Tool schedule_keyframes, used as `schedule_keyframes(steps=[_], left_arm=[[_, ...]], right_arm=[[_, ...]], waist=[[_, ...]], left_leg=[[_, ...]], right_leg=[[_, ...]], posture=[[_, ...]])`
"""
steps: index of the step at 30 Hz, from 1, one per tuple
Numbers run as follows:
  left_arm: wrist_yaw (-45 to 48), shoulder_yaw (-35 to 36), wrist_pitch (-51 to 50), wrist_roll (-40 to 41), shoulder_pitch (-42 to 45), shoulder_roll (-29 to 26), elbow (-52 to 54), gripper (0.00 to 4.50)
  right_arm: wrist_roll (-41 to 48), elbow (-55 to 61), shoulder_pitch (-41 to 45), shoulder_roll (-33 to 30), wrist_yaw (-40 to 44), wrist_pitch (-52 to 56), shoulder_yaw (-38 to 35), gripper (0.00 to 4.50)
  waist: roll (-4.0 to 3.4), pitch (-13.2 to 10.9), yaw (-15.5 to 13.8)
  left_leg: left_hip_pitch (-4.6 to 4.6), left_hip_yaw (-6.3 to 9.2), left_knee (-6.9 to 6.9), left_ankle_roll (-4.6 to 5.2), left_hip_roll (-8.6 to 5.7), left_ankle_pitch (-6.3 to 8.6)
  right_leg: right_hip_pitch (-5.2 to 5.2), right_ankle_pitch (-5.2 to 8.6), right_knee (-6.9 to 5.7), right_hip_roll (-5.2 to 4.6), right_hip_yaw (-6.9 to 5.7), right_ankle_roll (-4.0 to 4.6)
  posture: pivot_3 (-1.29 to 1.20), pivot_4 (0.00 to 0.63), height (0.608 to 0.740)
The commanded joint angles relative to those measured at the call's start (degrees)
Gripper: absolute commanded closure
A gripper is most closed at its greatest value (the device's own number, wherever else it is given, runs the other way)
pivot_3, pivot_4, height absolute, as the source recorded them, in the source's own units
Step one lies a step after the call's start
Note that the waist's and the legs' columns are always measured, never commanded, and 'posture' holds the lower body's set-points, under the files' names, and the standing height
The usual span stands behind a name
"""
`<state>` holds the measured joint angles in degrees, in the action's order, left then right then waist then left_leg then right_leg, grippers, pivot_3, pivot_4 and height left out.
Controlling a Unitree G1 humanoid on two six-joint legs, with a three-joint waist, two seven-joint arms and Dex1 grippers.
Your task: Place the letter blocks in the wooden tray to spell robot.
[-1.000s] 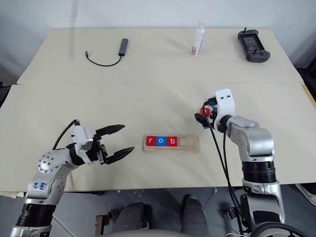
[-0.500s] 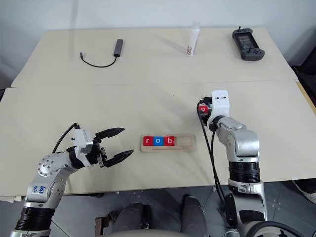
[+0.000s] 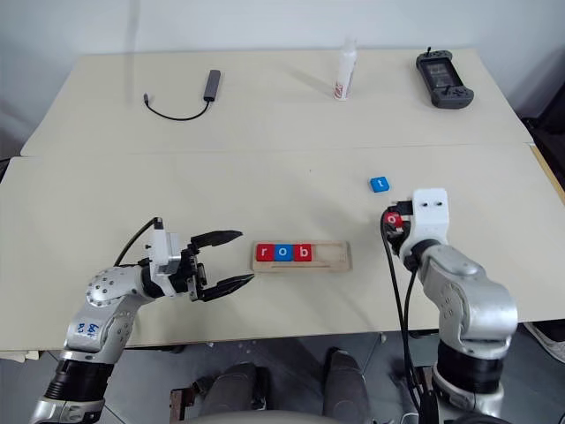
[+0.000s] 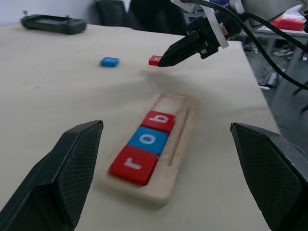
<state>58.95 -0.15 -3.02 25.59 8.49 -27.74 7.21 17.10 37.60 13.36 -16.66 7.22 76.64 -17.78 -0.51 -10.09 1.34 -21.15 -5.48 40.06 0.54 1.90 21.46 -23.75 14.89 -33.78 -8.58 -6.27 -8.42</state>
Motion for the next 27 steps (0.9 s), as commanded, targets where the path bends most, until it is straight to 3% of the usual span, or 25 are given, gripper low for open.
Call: schedule_keyframes(steps=[1, 4, 8, 12, 15, 17, 18, 20, 27], left_arm=[[1.9, -0.4, 0.0, 0.9, 1.7, 0.0, -1.5, 0.00], [2.3, -0.6, -0.1, 0.8, 2.0, 0.0, -1.7, 0.00], [3.0, 0.1, -0.5, 1.0, 2.3, -0.7, -2.0, 0.00], [3.0, 0.7, -0.5, 1.1, 1.8, -1.1, -1.7, 0.00], [3.1, 1.1, -0.3, 1.1, 1.6, -1.3, -1.5, 0.00], [3.2, 1.4, -0.2, 1.0, 1.5, -1.4, -1.5, 0.00], [3.2, 1.6, 0.0, 1.0, 1.4, -1.6, -1.5, 0.00], [3.5, 2.1, 0.3, 1.2, 1.1, -2.0, -1.5, 0.00], [6.3, 3.4, 0.5, 2.1, -0.7, -4.5, -0.6, 0.00]], right_arm=[[0.4, 7.7, -4.2, 4.1, -2.0, 3.1, -0.2, 3.05], [-0.1, 8.6, -4.7, 5.6, -2.5, 3.9, -0.4, 3.05], [0.0, 8.1, -6.5, 5.5, -1.5, 2.3, 0.8, 1.73], [2.7, 6.2, -5.4, -2.9, 6.1, -1.9, -0.8, 0.39], [6.0, 2.8, -5.8, -12.5, 16.1, -7.6, -1.5, 0.39], [5.4, -0.5, -8.0, -22.3, 25.3, -15.6, 0.6, 0.39], [2.8, -6.4, -10.3, -30.6, 37.3, -28.9, 2.3, 0.39], [-0.4, -19.5, -9.5, -40.2, 50.0, -43.8, 5.8, 0.39], [-2.6, -44.3, 1.9, -41.9, 65.8, -65.6, 14.2, 0.39]], waist=[[-0.02, 0.0, 0.1], [-0.02, 0.0, 0.3], [-0.02, 0.0, 0.2], [-0.02, 0.0, 0.1], [-0.02, 0.0, 0.1], [-0.01, 0.0, 0.0], [0.01, 0.0, 0.0], [0.03, 0.0, 0.1], [0.21, -0.1, 0.2]], left_leg=[[0.00, 0.00, 0.00, 0.00, 0.00, 0.00], [0.03, -0.08, 0.00, 0.01, -0.02, 0.00], [0.03, -0.03, -0.01, 0.01, -0.02, 0.00], [-0.01, -0.02, 0.02, 0.06, -0.06, 0.03], [0.01, -0.01, 0.01, 0.08, -0.06, 0.04], [0.00, -0.01, 0.00, 0.10, -0.06, 0.05], [0.01, 0.00, -0.02, 0.12, -0.06, 0.06], [0.03, -0.03, -0.08, 0.16, -0.10, 0.08], [0.17, -0.11, -0.01, 0.13, -0.03, 0.06]], right_leg=[[0.00, 0.00, -0.01, 0.00, 0.01, 0.00], [-0.02, 0.00, -0.01, -0.01, 0.12, 0.00], [-0.03, 0.00, -0.02, 0.00, 0.09, 0.01], [-0.01, 0.00, 0.00, -0.04, 0.10, 0.01], [-0.01, 0.00, 0.02, -0.03, 0.09, 0.01], [-0.01, 0.01, 0.04, -0.04, 0.08, 0.01], [0.01, 0.00, 0.08, -0.04, 0.07, 0.01], [0.06, -0.01, 0.21, -0.04, 0.10, -0.04], [0.15, -0.04, 0.18, -0.03, 0.09, -0.09]], posture=[[0.00, 0.150, 0.740], [0.00, 0.150, 0.740], [0.00, 0.150, 0.740], [0.00, 0.150, 0.740], [0.00, 0.150, 0.740], [0.00, 0.150, 0.740], [0.00, 0.150, 0.740], [0.00, 0.150, 0.740], [0.00, 0.150, 0.740]])
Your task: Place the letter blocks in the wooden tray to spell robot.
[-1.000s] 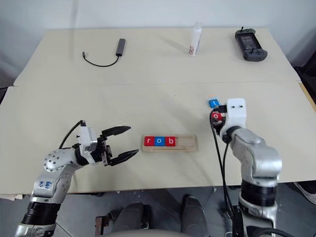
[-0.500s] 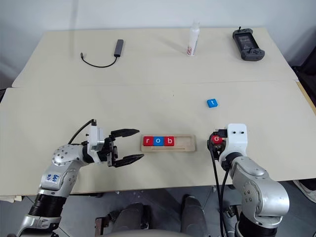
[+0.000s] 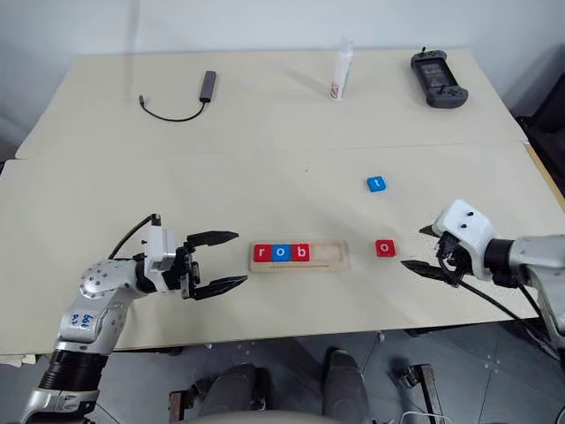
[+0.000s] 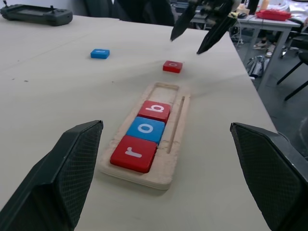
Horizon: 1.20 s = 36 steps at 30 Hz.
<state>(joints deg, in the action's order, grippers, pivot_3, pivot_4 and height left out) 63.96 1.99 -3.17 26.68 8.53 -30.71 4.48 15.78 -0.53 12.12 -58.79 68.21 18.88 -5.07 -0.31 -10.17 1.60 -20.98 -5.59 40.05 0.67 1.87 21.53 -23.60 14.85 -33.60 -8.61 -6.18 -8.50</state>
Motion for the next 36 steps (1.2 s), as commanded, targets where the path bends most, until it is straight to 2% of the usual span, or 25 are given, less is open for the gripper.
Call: schedule_keyframes(steps=[1, 4, 10, 13, 18, 20, 25, 32, 36], left_arm=[[1.5, 1.5, 0.6, 1.1, -1.1, -2.0, 2.5, 0.00], [1.0, 2.2, 0.1, 1.5, -2.0, -3.0, 4.1, 0.00], [-1.4, 2.9, -1.4, 1.9, -4.2, -3.2, 7.7, 0.00], [-2.2, 2.8, -2.1, 2.1, -5.5, -3.2, 9.7, 0.00], [-3.0, 2.7, -2.9, 2.3, -6.0, -3.3, 11.1, 0.00], [-3.2, 2.8, -3.0, 2.3, -6.0, -3.3, 11.2, 0.00], [-3.6, 3.1, -3.0, 2.3, -6.1, -3.4, 11.5, 0.00], [-4.4, 2.8, -3.0, 1.9, -5.9, -3.2, 11.2, 0.00], [-5.5, 2.5, -3.0, 1.6, -5.6, -2.7, 10.9, 0.00]], right_arm=[[-2.3, -9.6, 5.1, 0.9, 6.1, -11.1, 3.0, 0.39], [-3.9, -15.9, 8.8, 2.8, 9.7, -16.1, 6.3, 0.39], [-5.6, -20.9, 12.6, 5.6, 11.5, -18.8, 9.3, 0.39], [-6.6, -23.4, 14.1, 6.7, 11.3, -20.8, 9.9, 0.95], [-7.3, -26.2, 16.1, 8.2, 11.2, -23.1, 9.9, 2.58], [-7.3, -26.8, 16.8, 8.7, 11.3, -23.5, 9.8, 3.05], [-6.8, -25.1, 18.9, 9.0, 12.0, -23.5, 9.5, 3.05], [-3.5, -11.2, 23.5, 11.9, 14.4, -11.0, 12.5, 3.05], [-5.4, -7.5, 25.4, 15.0, 13.1, -7.2, 16.4, 3.05]], waist=[[0.00, 0.0, 0.0], [0.01, 0.0, -0.2], [0.01, 0.0, -0.4], [0.01, 0.0, -0.2], [0.01, 0.0, -0.1], [0.01, 0.0, -0.1], [0.00, 0.0, -0.1], [-0.02, 0.0, -0.1], [-0.02, 0.0, -0.3]], left_leg=[[-0.02, -0.01, 0.03, 0.00, 0.00, 0.00], [-0.05, -0.01, 0.12, 0.00, -0.01, 0.00], [-0.08, 0.05, 0.15, -0.01, 0.00, -0.01], [-0.06, 0.06, 0.15, -0.03, 0.03, -0.02], [-0.01, 0.06, 0.20, -0.05, 0.03, -0.03], [0.00, 0.05, 0.24, -0.05, 0.03, -0.03], [0.00, 0.05, 0.25, -0.07, 0.04, -0.04], [-0.03, 0.06, 0.25, -0.08, 0.06, -0.04], [-0.07, 0.09, 0.25, -0.09, 0.06, -0.04]], right_leg=[[0.00, 0.00, 0.00, 0.00, 0.00, 0.00], [0.02, -0.01, 0.01, -0.01, 0.00, -0.01], [0.03, -0.01, 0.00, -0.02, -0.07, -0.01], [0.04, -0.01, -0.03, -0.01, -0.07, -0.01], [0.10, -0.01, -0.05, -0.01, -0.07, -0.01], [0.10, -0.01, -0.10, -0.01, -0.05, -0.01], [0.08, -0.01, -0.14, -0.01, -0.03, -0.01], [0.02, 0.00, -0.17, -0.01, -0.04, 0.00], [0.00, 0.00, -0.17, -0.01, -0.05, 0.01]], posture=[[0.00, 0.150, 0.740], [0.00, 0.150, 0.740], [0.00, 0.150, 0.740], [0.00, 0.150, 0.740], [0.00, 0.150, 0.740], [0.00, 0.150, 0.740], [0.00, 0.150, 0.740], [0.00, 0.150, 0.740], [0.00, 0.150, 0.740]])
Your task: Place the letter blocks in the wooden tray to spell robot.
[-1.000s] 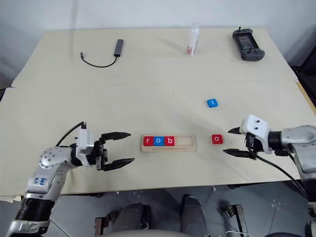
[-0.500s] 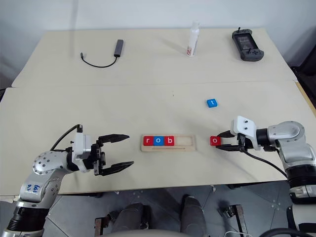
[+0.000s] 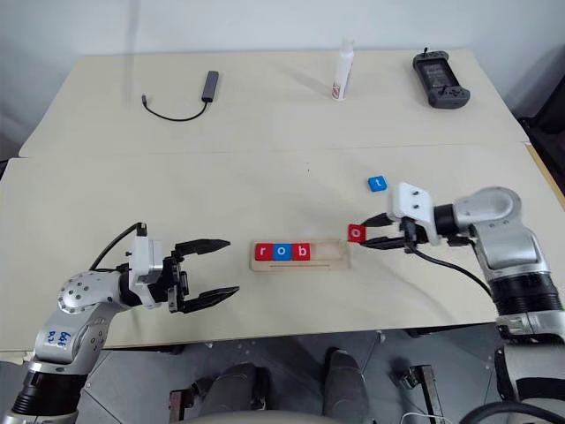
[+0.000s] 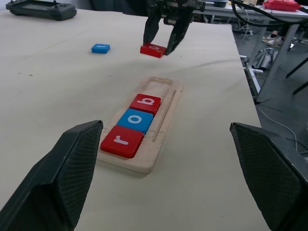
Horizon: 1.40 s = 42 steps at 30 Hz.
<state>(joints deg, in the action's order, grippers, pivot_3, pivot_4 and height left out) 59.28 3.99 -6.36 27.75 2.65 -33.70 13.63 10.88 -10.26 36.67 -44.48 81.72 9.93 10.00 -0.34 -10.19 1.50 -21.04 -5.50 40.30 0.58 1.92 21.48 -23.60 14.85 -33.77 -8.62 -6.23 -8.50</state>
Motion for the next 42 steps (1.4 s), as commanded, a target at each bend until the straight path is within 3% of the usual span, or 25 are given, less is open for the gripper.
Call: schedule_keyframes(steps=[1, 15, 24, 28, 31, 42], left_arm=[[-1.0, 0.4, 0.3, 0.4, 0.2, 0.5, 1.8, 0.00], [-3.8, 0.7, 1.7, -0.5, -3.4, 1.2, 3.9, 0.00], [-4.2, 0.5, 2.1, -0.3, -3.5, 1.1, 4.2, 0.00], [-4.1, 0.5, 2.4, -0.4, -3.3, 1.1, 3.8, 0.00], [-3.8, 0.5, 2.8, -0.5, -3.2, 1.1, 3.3, 0.00], [-3.1, 0.1, 3.3, -0.5, -2.1, 1.3, 1.7, 0.00]], right_arm=[[-1.2, 1.9, 1.1, 1.5, -0.9, 1.4, 2.2, 3.05], [-5.5, -3.1, 2.0, 3.6, -1.8, -1.6, 5.9, 3.05], [-3.8, -0.5, 0.9, 3.0, 0.3, 0.5, 4.7, 0.03], [-1.4, 0.6, 0.7, 2.3, -0.4, 1.5, 1.6, 0.03], [0.1, 0.4, -0.1, 0.3, 0.5, 2.1, -0.5, 0.63], [-2.8, -1.6, -1.2, 3.0, -5.1, -1.9, 1.2, 4.48]], waist=[[0.00, 0.0, -0.4], [0.00, 0.0, -1.2], [0.00, 0.0, -1.2], [0.00, 0.0, -1.2], [0.00, 0.0, -1.4], [0.00, 0.0, -1.1]], left_leg=[[-0.03, 0.03, 0.00, 0.00, -0.03, 0.00], [-0.05, 0.00, 0.00, 0.01, -0.04, 0.00], [-0.06, 0.00, 0.00, 0.01, -0.04, 0.00], [-0.06, 0.00, 0.00, 0.01, -0.04, 0.00], [-0.06, 0.01, 0.00, 0.01, -0.05, 0.00], [-0.04, -0.02, -0.01, 0.01, -0.03, 0.00]], right_leg=[[-0.01, 0.00, 0.00, -0.01, -0.02, 0.00], [-0.03, 0.00, 0.01, -0.01, -0.04, 0.00], [-0.03, 0.00, 0.02, -0.01, -0.04, 0.00], [-0.04, 0.00, 0.01, -0.01, -0.04, 0.00], [-0.04, 0.00, 0.02, -0.02, -0.04, 0.00], [-0.04, 0.00, 0.01, 0.00, -0.04, 0.01]], posture=[[0.00, 0.150, 0.740], [0.00, 0.150, 0.740], [0.00, 0.150, 0.740], [0.00, 0.150, 0.740], [0.00, 0.150, 0.740], [0.00, 0.150, 0.740]])
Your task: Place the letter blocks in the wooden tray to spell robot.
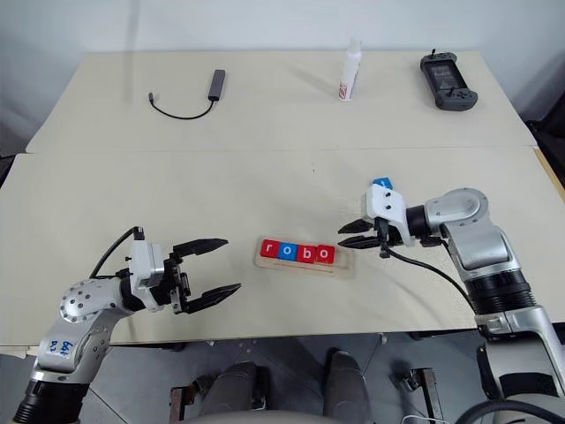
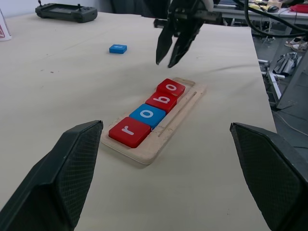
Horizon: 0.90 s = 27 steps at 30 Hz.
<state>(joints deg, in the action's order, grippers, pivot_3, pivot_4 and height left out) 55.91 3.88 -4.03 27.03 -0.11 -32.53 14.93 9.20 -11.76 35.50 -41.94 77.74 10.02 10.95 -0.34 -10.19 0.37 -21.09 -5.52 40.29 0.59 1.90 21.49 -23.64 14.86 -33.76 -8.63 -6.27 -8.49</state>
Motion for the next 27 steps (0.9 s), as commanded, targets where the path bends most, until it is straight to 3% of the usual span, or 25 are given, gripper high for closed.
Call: schedule_keyframes(steps=[1, 15, 22, 27], left_arm=[[0.3, 0.2, 0.9, 0.2, 0.7, 0.2, 0.4, 0.00], [-0.3, 0.4, 0.5, -0.1, 1.0, 0.0, 0.6, 0.00], [0.1, 0.4, 0.7, -0.1, 1.1, 0.0, -0.1, 0.00], [0.3, 0.3, 0.8, -0.1, 1.5, 0.1, -0.6, 0.00]], right_arm=[[-1.3, -0.1, -0.1, 0.7, -1.1, -2.1, 0.5, 4.48], [-0.5, 3.0, -1.7, 0.9, -0.3, -1.9, 1.0, 4.48], [0.1, 6.6, -4.3, -3.6, -0.5, 1.4, -1.1, 4.48], [-1.6, 8.0, -5.8, -3.3, -2.4, 3.5, 0.3, 4.48]], waist=[[0.00, 0.0, -0.1], [0.00, 0.0, -0.2], [0.00, 0.0, -0.3], [0.00, 0.0, -0.2]], left_leg=[[-0.01, 0.00, 0.00, 0.00, 0.00, 0.00], [-0.01, 0.01, 0.00, 0.00, -0.01, 0.00], [-0.02, 0.02, 0.00, 0.00, -0.01, 0.00], [0.00, 0.01, 0.00, 0.00, 0.00, 0.00]], right_leg=[[0.00, 0.00, 0.00, 0.00, 0.00, 0.00], [0.00, 0.00, 0.00, 0.00, 0.00, 0.00], [0.01, 0.00, 0.02, 0.00, -0.01, 0.00], [0.00, 0.00, 0.00, 0.00, 0.00, 0.00]], posture=[[0.00, 0.150, 0.740], [0.00, 0.150, 0.740], [0.00, 0.150, 0.740], [0.00, 0.150, 0.740]])
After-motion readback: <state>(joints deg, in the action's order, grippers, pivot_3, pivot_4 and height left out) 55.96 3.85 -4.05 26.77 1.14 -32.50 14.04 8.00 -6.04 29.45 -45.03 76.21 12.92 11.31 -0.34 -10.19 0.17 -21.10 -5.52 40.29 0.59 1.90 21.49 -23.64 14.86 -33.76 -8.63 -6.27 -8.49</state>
